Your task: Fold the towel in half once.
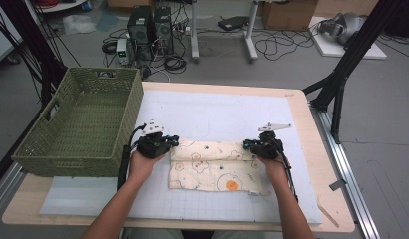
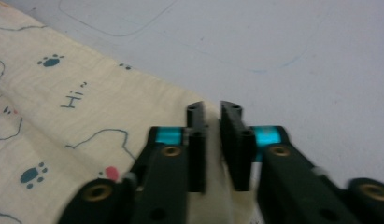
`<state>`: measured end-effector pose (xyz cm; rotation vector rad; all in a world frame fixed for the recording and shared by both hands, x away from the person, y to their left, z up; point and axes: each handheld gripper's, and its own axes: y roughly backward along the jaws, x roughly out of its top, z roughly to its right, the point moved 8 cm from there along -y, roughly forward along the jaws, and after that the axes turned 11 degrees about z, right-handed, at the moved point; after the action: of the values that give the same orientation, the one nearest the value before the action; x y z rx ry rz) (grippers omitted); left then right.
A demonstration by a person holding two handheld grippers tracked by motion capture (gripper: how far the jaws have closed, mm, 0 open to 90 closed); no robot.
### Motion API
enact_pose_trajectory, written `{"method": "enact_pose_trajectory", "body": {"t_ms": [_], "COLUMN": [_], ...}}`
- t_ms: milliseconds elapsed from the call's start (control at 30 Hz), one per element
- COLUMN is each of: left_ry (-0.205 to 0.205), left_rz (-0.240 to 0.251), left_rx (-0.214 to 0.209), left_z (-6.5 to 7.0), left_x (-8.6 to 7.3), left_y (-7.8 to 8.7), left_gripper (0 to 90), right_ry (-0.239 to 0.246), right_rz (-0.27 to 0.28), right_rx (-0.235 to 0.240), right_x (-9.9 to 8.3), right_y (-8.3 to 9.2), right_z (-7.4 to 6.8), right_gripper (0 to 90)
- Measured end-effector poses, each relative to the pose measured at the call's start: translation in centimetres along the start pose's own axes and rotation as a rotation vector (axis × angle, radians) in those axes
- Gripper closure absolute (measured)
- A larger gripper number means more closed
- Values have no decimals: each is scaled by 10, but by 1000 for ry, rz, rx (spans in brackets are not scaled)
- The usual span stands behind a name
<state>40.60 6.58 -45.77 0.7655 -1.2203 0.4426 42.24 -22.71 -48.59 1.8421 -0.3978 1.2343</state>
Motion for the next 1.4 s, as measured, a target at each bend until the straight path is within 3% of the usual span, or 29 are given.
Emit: {"method": "enact_pose_trajectory", "body": {"t_ms": [233, 333, 633, 800, 900, 967, 1067, 1233, 1333, 1400], "left_ry": [0, 7, 14, 22, 37, 62, 76, 99, 105, 102], "left_rz": [24, 29, 13, 10, 18, 32, 61, 134, 130, 98], "left_rx": [-29, -42, -79, -115, -142, -133, -108, -76, -60, -52], "left_z": [9, 15, 29, 33, 36, 33, 26, 14, 9, 9], "left_x": [-1, -4, -22, -26, -25, -23, -19, -9, -9, -14], "left_y": [13, 17, 31, 37, 39, 40, 44, 53, 54, 51], "left_gripper": [869, 868, 867, 860, 789, 634, 539, 526, 524, 526], "right_ry": [61, 92, 156, 175, 168, 152, 127, 76, 64, 67], "right_rz": [126, 136, 88, 67, 64, 81, 122, 187, 183, 160], "right_rx": [-2, 14, 82, 111, 119, 117, 112, 87, 75, 71], "right_x": [15, 8, -23, -29, -33, -32, -29, -23, -25, -27], "right_y": [28, 43, 62, 69, 74, 80, 89, 102, 103, 99], "right_z": [-9, -16, -37, -42, -41, -39, -33, -23, -19, -19], "right_gripper": [867, 856, 828, 780, 734, 705, 667, 634, 624, 617]}}
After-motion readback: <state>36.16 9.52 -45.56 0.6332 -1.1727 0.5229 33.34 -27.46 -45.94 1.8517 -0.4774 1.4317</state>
